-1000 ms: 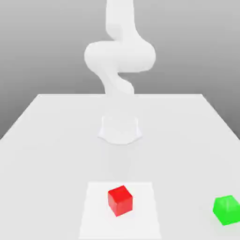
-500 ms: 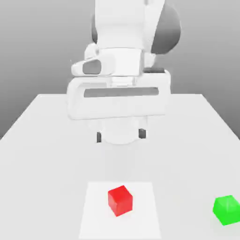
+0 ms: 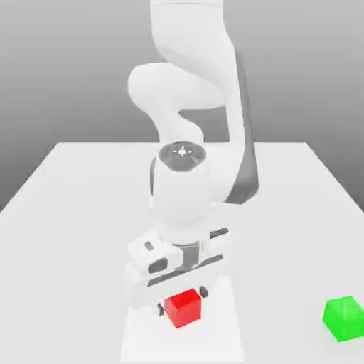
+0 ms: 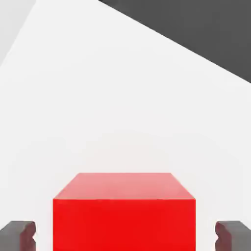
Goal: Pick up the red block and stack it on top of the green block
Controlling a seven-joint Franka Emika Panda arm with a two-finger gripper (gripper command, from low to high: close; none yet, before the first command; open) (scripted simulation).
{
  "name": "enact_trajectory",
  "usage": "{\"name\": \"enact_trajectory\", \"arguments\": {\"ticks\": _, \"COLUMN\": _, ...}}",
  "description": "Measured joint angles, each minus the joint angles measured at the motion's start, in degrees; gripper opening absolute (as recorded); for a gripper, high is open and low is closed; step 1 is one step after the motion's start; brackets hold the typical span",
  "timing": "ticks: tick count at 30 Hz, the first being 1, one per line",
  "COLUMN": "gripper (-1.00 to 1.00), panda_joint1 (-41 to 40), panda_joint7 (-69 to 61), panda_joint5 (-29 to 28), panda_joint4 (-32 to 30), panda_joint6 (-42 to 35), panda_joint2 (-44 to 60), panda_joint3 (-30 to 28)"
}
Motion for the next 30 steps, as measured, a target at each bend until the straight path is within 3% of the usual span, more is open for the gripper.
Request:
{"name": "enact_trajectory", "arguments": {"ticks": 4, "gripper": -1.00, "panda_joint1": -0.13, "panda_joint7": 0.10, "panda_joint5": -0.13, "panda_joint4": 0.00, "panda_joint6": 0.00, "panda_joint2": 0.05, "panda_joint3": 0.12}}
{"name": "enact_trajectory", "arguments": {"ticks": 10, "gripper": -1.00, "panda_joint1": 0.86, "panda_joint7": 2.40, "panda_joint5": -2.96, "panda_joint4": -1.42, "panda_joint6": -9.32, "panda_joint2": -10.72, "panda_joint3": -1.17}}
{"name": "enact_trajectory", "arguments": {"ticks": 22, "gripper": -1.00, "panda_joint1": 20.03, "panda_joint7": 28.09, "panda_joint5": -6.66, "panda_joint4": 17.15, "panda_joint6": -21.81, "panda_joint2": -4.47, "panda_joint3": 10.74}}
{"name": "enact_trajectory", "arguments": {"ticks": 26, "gripper": -1.00, "panda_joint1": 22.52, "panda_joint7": 31.41, "panda_joint5": -8.82, "panda_joint4": 18.90, "panda_joint6": -16.50, "panda_joint2": 2.56, "panda_joint3": 10.28}}
{"name": "enact_trajectory", "arguments": {"ticks": 27, "gripper": 1.00, "panda_joint1": 22.82, "panda_joint7": 31.80, "panda_joint5": -9.27, "panda_joint4": 19.02, "panda_joint6": -15.12, "panda_joint2": 4.08, "panda_joint3": 9.99}}
{"name": "enact_trajectory", "arguments": {"ticks": 30, "gripper": 1.00, "panda_joint1": 22.82, "panda_joint7": 31.80, "panda_joint5": -9.27, "panda_joint4": 19.02, "panda_joint6": -15.12, "panda_joint2": 4.08, "panda_joint3": 9.99}}
